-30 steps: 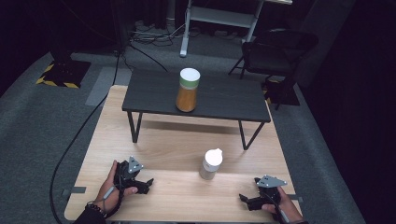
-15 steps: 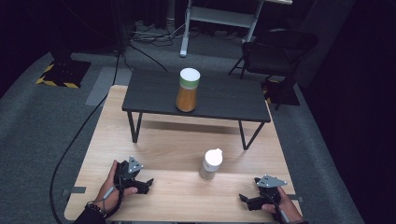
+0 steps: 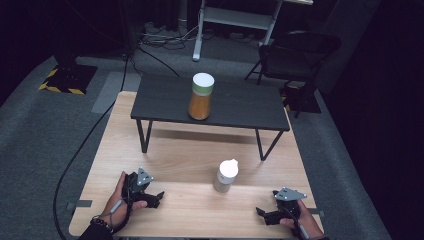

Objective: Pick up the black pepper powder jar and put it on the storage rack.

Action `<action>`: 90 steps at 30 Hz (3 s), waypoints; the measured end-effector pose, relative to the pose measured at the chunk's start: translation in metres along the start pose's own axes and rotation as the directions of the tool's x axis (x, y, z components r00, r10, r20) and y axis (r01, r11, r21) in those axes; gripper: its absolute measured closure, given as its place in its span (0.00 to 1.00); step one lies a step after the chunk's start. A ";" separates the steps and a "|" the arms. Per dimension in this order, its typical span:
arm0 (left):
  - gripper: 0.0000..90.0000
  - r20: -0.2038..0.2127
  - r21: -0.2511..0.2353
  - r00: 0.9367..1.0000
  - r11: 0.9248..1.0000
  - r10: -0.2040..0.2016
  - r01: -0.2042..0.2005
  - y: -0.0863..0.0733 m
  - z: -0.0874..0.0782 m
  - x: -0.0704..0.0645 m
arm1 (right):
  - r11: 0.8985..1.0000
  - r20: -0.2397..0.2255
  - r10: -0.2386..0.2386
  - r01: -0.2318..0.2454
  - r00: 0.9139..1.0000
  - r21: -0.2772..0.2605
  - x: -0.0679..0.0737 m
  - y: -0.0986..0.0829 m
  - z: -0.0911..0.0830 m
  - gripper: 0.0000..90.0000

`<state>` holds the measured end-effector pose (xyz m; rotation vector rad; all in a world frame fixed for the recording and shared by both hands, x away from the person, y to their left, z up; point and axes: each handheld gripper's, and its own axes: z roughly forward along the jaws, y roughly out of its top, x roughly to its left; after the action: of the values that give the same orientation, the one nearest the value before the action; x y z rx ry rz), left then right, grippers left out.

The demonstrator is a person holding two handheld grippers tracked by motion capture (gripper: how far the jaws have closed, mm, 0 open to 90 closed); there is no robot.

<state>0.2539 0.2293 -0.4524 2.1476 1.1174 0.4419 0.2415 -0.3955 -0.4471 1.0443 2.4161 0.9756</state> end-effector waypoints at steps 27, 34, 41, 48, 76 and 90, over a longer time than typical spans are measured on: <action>0.02 -0.003 0.000 1.000 1.000 -0.003 0.003 0.000 0.000 -0.001 | 0.971 0.049 0.110 -0.097 0.993 -0.217 0.031 0.006 -0.013 0.02; 0.02 -0.003 0.000 1.000 1.000 -0.003 0.003 0.000 0.000 -0.001 | 0.966 0.041 0.106 -0.093 0.993 -0.240 0.038 0.010 -0.008 0.02; 0.02 -0.004 0.001 1.000 1.000 -0.005 0.005 0.000 0.000 -0.001 | 0.963 0.079 0.105 -0.081 0.991 -0.259 0.052 0.013 0.000 0.03; 0.02 -0.004 0.001 1.000 1.000 -0.006 0.006 0.000 0.000 -0.001 | 0.957 0.082 0.093 -0.066 0.992 -0.284 0.064 0.017 0.010 0.03; 0.01 -0.005 0.001 1.000 1.000 -0.005 0.005 0.000 0.000 -0.002 | 0.950 0.082 0.070 -0.041 0.994 -0.310 0.085 0.033 0.048 0.04; 0.01 -0.006 0.001 1.000 1.000 -0.005 0.005 0.000 0.000 -0.002 | 0.944 0.015 0.096 -0.087 0.995 -0.317 0.087 0.043 0.068 0.04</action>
<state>0.2529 0.2276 -0.4523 2.1448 1.1265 0.4456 0.2412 -0.2788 -0.4674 1.0500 2.1087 1.3164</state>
